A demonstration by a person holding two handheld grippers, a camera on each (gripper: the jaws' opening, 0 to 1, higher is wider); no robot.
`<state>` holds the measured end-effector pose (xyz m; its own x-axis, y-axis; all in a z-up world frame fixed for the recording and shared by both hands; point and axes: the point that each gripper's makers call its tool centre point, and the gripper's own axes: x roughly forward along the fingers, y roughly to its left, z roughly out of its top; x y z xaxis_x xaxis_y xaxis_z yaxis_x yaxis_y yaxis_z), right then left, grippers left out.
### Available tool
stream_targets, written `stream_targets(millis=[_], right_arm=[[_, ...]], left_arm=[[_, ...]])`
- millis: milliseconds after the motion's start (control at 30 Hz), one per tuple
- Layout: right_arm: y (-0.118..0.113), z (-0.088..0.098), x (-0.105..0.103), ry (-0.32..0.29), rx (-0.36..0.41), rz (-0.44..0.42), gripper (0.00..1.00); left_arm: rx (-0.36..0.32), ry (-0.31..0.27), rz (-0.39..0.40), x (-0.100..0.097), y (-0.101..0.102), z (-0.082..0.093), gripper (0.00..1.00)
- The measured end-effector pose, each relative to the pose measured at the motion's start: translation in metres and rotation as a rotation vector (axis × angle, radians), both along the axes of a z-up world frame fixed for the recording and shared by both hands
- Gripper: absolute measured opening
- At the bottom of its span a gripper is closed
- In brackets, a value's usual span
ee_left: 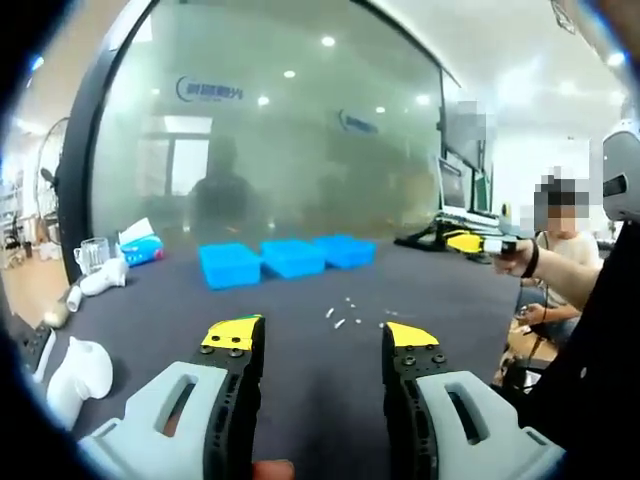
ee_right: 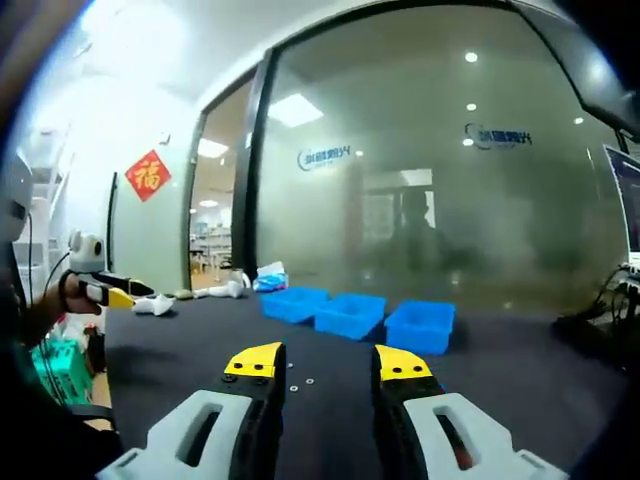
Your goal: Sort the screws, nuts, and washers into the corresponding bins
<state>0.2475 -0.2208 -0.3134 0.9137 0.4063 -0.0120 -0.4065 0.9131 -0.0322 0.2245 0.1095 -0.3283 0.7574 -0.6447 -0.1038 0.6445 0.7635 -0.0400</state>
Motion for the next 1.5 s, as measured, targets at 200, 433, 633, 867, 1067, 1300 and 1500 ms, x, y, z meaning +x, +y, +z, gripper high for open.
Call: stream_targets(millis=[200,433,633,867,1067,1300,1500], right_arm=[[0.011,-0.005,0.001,0.031,-0.034,0.074,0.31],[0.034,-0.014,0.001,0.077,-0.101,0.199,0.31],[0.05,-0.02,0.004,0.111,-0.162,0.288,0.31],[0.067,-0.024,-0.004,0.143,-0.131,0.414,0.31],[0.07,-0.026,0.0,0.149,-0.173,0.426,0.31],[0.086,-0.018,0.016,0.15,-0.295,0.502,0.31],[0.111,-0.027,0.036,0.193,-0.462,0.597,0.29]], left_arm=[[0.009,0.006,-0.008,-0.001,0.0,-0.002,0.46],[0.018,0.01,-0.008,-0.001,0.001,-0.003,0.46],[0.029,0.024,-0.021,-0.002,-0.001,-0.008,0.46],[0.028,0.042,-0.047,-0.004,-0.003,-0.012,0.46],[0.023,0.05,-0.044,-0.002,0.0,-0.014,0.46],[0.028,0.051,-0.036,-0.002,0.002,-0.016,0.46],[0.045,0.05,-0.03,-0.003,0.006,-0.019,0.46]])
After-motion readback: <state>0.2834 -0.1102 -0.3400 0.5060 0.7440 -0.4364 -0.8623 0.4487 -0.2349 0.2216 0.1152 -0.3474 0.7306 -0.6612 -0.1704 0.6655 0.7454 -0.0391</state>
